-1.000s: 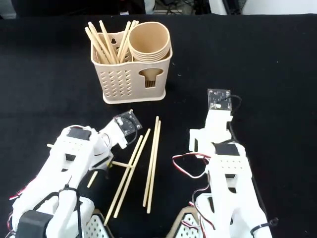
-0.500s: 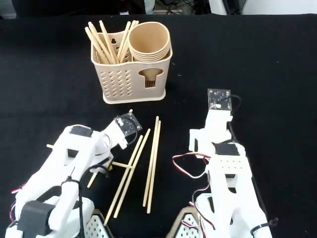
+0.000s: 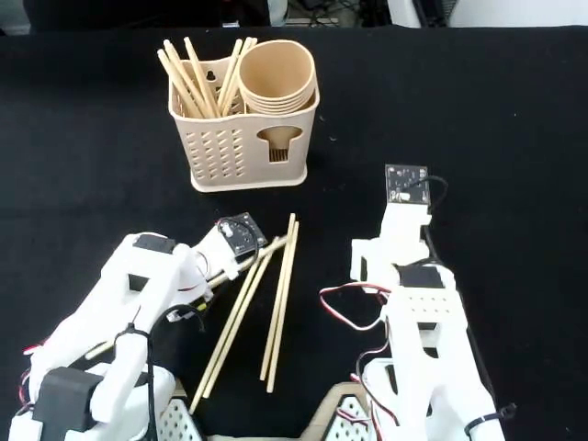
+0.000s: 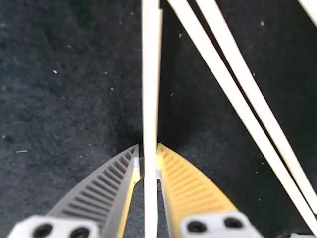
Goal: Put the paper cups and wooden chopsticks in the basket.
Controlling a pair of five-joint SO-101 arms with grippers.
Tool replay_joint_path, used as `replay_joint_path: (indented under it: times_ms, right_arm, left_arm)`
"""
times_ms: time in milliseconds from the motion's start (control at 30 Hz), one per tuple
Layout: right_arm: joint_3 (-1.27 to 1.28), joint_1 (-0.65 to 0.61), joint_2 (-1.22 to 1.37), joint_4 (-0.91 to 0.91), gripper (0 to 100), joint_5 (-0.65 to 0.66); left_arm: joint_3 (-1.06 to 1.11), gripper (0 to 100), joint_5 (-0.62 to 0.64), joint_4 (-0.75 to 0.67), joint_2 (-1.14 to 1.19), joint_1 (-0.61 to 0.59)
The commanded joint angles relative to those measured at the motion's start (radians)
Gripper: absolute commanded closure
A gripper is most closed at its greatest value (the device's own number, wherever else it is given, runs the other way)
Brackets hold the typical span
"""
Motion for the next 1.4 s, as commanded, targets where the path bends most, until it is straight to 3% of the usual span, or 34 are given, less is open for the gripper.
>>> replay_joint_path:
  times_ms: [0,533,833,1033,1267,1367]
  right_arm:
    - [-0.004,0.002,-0.03,-0.017,98.4,-0.002]
    - [-0.005,0.002,-0.033,-0.017,98.4,-0.002]
    - [-0.005,0.002,-0.03,-0.017,98.4,-0.002]
    - [-0.005,0.002,-0.03,-0.017,98.4,-0.002]
    - [-0.005,0.002,-0.03,-0.017,98.4,-0.002]
    - [-0.004,0.002,-0.028,-0.017,98.4,-0.002]
  left_arm:
    - [-0.015,94,0.002,-0.005,0.002,-0.001]
    - [-0.01,97,0.005,0.14,-0.259,-0.001]
    - [0.079,97,0.003,0.006,-0.276,-0.002]
    - [-0.033,97,0.057,0.002,-0.276,-0.001]
    - [-0.065,97,0.106,-0.008,-0.275,0.162]
    - [-0.076,97,0.144,-0.035,-0.273,0.173]
